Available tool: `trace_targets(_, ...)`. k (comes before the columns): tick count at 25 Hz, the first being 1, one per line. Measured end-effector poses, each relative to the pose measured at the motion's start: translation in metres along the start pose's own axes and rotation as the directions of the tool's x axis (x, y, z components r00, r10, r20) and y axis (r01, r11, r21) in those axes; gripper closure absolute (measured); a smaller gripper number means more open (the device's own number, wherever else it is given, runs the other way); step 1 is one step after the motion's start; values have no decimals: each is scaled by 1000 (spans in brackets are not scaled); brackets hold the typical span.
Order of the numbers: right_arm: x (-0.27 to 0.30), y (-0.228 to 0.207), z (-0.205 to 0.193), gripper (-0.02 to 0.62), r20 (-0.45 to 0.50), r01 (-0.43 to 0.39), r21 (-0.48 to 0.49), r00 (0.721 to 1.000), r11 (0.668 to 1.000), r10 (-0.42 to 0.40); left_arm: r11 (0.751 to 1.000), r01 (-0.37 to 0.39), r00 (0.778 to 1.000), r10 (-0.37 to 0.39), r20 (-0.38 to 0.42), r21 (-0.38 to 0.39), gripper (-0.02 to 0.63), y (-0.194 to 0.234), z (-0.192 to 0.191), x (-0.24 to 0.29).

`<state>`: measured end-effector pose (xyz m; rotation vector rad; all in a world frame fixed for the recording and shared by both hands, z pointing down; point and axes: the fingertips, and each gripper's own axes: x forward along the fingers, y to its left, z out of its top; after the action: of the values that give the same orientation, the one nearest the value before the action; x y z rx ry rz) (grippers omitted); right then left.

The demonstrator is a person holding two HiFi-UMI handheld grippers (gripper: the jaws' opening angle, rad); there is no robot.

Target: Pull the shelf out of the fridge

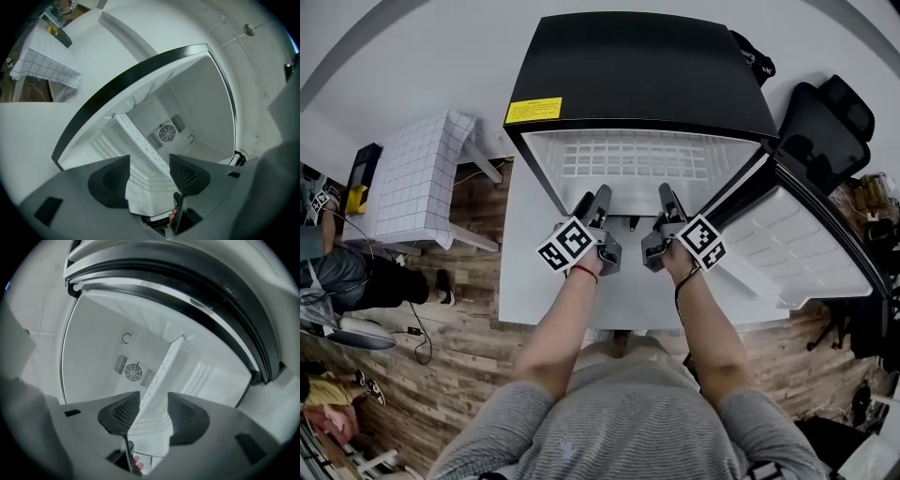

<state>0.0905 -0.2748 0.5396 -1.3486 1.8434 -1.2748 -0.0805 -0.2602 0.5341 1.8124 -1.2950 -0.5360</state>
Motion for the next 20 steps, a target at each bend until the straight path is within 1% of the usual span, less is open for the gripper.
trace_targets(3,8,0,0,422,-9,10,-6,1000,1000,-10,1000,2,1000,-1,-17,29,353,-1,0,6)
trace_targets(10,18,-2,9,422,15,17,4,1000,1000,-17,999,-26,1000,26,-9,25,354,5,7,18)
trace_targets(13,22,-3,12,422,24,21,18,999,1000,-22,1000,-25,1000,24,4,16,360,6,11,23)
trace_targets(16,26,-3,15,422,33,23,23,999,999,-24,999,-34,999,34,0,11,362,9,13,29)
trace_targets(20,27,-5,22,422,51,30,28,998,999,-32,998,-57,998,57,4,6,446,17,14,31)
